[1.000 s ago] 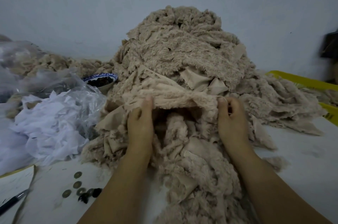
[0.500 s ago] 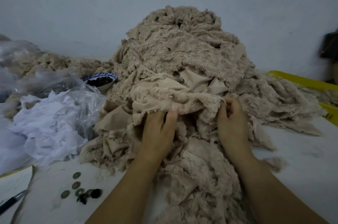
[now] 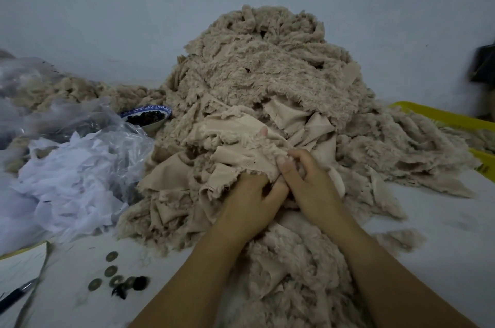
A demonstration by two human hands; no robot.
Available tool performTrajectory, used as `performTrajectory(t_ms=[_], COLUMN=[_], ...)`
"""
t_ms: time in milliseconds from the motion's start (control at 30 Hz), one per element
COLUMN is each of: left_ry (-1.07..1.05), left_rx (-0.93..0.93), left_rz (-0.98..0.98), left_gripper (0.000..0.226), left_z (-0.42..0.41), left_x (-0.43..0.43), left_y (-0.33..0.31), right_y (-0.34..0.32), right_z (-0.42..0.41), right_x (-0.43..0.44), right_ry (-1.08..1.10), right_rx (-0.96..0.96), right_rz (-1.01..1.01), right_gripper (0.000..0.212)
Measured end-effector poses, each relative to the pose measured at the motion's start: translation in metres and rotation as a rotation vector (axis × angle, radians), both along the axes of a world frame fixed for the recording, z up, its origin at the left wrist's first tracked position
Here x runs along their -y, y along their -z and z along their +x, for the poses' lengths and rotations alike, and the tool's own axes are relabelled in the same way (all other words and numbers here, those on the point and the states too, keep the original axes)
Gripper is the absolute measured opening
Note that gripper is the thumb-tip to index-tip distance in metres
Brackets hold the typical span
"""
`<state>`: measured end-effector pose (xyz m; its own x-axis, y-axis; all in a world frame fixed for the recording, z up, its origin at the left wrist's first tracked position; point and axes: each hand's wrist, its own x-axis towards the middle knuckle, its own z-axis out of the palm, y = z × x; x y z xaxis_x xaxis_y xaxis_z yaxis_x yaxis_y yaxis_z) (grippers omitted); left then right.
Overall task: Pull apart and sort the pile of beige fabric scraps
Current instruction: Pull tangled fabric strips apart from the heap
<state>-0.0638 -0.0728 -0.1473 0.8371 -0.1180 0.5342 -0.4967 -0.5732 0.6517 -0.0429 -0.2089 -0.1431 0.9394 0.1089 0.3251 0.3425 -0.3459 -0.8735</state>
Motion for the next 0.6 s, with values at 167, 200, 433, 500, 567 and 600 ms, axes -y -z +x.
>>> performTrajectory(t_ms=[167,200,433,500,567,600], left_ry=[-0.096,-0.149,-0.462,-0.456,-0.421,-0.394], left_rx=[-0.189,-0.226,-0.436,-0.403,-0.371,-0.339], left_rz=[-0.38,-0.437,-0.922,-1.175,-1.348,-1.392], left_gripper=[0.063,0.063,0.091,0.068,0.031,0.025], left_z=[-0.008,-0.008,0.008,0.011,0.013,0.014], left_x=[-0.003,-0.004,-0.018,-0.021,-0.023,-0.025], left_y=[-0.002,-0.004,-0.005,-0.008,-0.013,-0.014], right_y=[0.0,0.0,0.002,0.001,0.0,0.0], right_z=[0.001,0.0,0.005,0.006,0.009,0.011], right_x=[-0.002,-0.003,0.005,0.009,0.015,0.02], right_ry=[0.008,0.001,0.153,0.203,0.263,0.298], right_rx=[0.156,0.163,0.3,0.329,0.321,0.312], right_rz=[-0.102,-0.123,-0.343,-0.359,-0.362,-0.338], right_gripper=[0.015,0.016,0.024,0.026,0.027,0.026])
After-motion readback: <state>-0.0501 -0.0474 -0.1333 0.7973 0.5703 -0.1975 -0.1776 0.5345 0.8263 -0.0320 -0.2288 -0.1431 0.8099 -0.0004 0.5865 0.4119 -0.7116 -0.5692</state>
